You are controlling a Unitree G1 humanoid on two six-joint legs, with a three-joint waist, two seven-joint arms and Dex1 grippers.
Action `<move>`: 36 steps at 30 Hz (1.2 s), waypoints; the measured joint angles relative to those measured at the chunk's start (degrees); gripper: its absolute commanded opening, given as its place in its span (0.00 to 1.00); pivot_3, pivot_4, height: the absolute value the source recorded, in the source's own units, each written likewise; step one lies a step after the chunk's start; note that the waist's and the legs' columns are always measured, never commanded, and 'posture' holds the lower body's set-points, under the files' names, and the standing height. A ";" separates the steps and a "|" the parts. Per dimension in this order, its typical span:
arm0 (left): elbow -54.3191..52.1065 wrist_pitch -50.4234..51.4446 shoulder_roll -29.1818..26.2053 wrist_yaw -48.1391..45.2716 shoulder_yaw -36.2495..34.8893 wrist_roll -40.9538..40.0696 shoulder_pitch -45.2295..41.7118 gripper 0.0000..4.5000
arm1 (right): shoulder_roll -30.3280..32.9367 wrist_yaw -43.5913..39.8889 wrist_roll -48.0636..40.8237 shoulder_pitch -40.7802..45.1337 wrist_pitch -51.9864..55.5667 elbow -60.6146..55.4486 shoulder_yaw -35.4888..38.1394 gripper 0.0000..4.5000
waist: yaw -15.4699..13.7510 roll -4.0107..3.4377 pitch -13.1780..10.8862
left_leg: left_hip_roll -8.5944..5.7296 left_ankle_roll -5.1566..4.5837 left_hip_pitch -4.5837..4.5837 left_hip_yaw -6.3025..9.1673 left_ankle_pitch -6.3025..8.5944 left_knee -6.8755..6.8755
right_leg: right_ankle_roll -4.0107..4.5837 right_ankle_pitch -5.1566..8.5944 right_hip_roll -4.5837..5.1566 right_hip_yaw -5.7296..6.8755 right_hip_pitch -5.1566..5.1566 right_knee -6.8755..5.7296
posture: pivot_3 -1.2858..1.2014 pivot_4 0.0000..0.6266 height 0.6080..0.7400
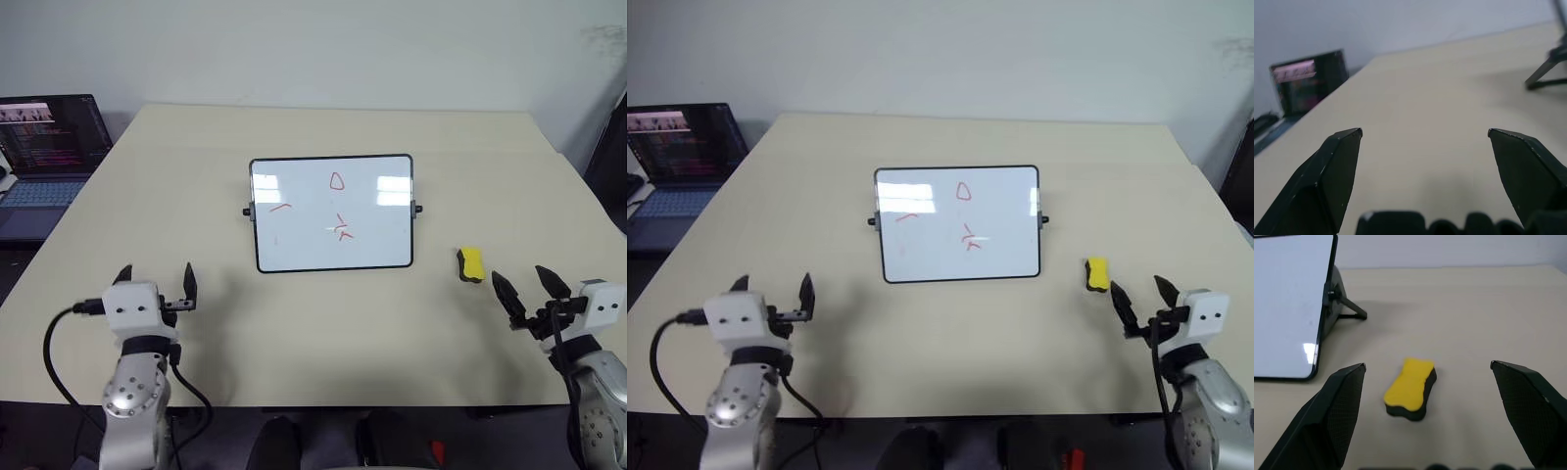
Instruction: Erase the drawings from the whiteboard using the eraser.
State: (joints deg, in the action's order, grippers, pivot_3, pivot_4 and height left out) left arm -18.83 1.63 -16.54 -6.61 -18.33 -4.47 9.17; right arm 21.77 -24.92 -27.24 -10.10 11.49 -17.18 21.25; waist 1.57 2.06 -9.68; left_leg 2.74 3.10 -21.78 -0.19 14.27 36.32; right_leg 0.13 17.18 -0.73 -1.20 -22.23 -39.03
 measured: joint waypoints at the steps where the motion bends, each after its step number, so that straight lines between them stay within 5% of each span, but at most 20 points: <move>1: -0.07 -0.26 -1.72 -3.00 0.10 -2.03 -1.66 1.00 | -0.43 0.40 0.11 0.88 0.55 0.11 -0.80 0.99 | -0.03 -0.03 0.01 | 0.00 0.00 0.00 0.00 0.00 0.00 | 0.00 0.00 0.01 0.00 0.01 -0.02 | 0.52 0.24 1.00; 13: -2.09 22.34 -24.22 -39.44 10.74 -26.22 -19.79 1.00 | -0.12 11.32 -0.60 2.77 15.80 -15.73 -4.10 0.99 | 0.37 -0.11 -0.03 | 0.00 0.06 -0.03 0.06 0.02 -0.02 | -0.01 0.01 0.01 -0.02 -0.07 0.02 | 0.52 0.24 1.00; 23: 4.35 23.82 -26.54 -55.23 18.72 -26.81 -30.82 1.00 | -3.57 24.19 -1.04 10.15 34.50 -19.90 -7.06 0.99 | 0.23 -0.15 -0.07 | -0.08 0.04 -0.07 0.05 0.02 -0.02 | 0.01 0.03 -0.14 0.07 -0.11 0.04 | 0.52 0.24 1.00; 36: 8.68 20.44 -24.14 -58.89 21.82 -23.40 -34.13 1.00 | -5.45 30.99 7.83 20.49 38.52 -10.43 -9.24 0.99 | 0.22 -0.15 -0.08 | -0.07 0.04 -0.25 0.04 0.03 -0.04 | 0.03 0.05 -0.15 0.06 -0.29 0.03 | 0.52 0.24 1.00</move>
State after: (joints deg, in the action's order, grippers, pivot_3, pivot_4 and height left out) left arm -10.16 22.06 -40.69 -65.50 3.49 -27.87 -24.96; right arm 16.31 6.08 -19.41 10.40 50.01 -27.61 12.01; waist 1.79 1.91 -9.76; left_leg 2.67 3.14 -22.03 -0.14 14.30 36.28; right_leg 0.16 17.22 -0.88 -1.15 -22.53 -39.00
